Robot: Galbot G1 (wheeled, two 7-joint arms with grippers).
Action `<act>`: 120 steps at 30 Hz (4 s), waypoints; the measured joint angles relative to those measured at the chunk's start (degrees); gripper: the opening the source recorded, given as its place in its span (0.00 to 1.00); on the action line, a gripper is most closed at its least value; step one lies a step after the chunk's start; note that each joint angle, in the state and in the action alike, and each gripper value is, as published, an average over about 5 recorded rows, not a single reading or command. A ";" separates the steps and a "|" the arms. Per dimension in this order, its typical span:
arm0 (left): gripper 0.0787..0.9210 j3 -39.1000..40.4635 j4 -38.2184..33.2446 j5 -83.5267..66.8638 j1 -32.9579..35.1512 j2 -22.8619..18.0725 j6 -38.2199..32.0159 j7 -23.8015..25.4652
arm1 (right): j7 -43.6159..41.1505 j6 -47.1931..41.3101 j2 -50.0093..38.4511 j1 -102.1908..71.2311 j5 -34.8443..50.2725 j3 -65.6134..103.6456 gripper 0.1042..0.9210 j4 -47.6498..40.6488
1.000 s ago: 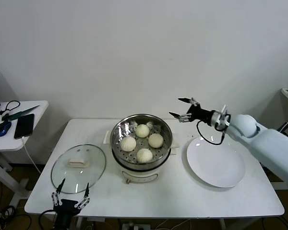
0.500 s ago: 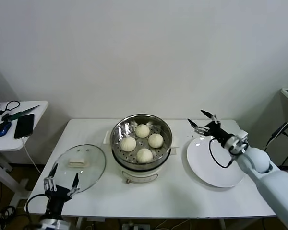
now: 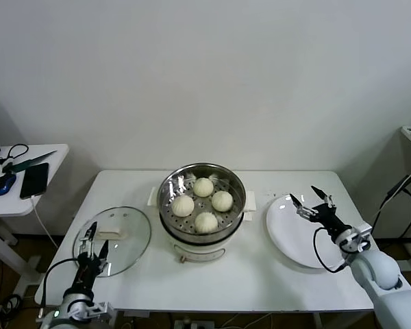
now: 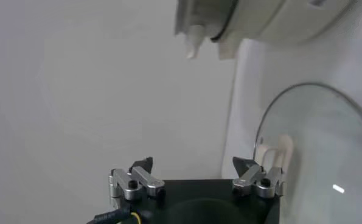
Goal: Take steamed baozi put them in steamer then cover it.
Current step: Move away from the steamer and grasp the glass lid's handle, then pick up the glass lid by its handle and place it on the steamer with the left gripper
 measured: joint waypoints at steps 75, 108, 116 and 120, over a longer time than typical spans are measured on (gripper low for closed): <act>0.09 1.86 20.09 3.57 -15.81 3.70 1.00 -4.85 | -1.57 3.35 6.58 -4.81 -13.45 4.06 0.88 -4.23; 0.09 27.05 -10.88 3.60 -18.77 16.03 37.53 6.17 | -1.61 4.65 4.68 0.14 -15.70 1.97 0.88 -9.15; 0.09 37.95 -7.25 9.11 -29.05 12.41 41.61 13.26 | -1.90 5.06 4.42 0.43 -16.24 2.05 0.88 -10.01; 0.09 41.44 -4.89 11.04 -32.06 9.76 42.62 15.40 | -2.02 5.26 4.44 0.33 -16.47 2.33 0.88 -10.31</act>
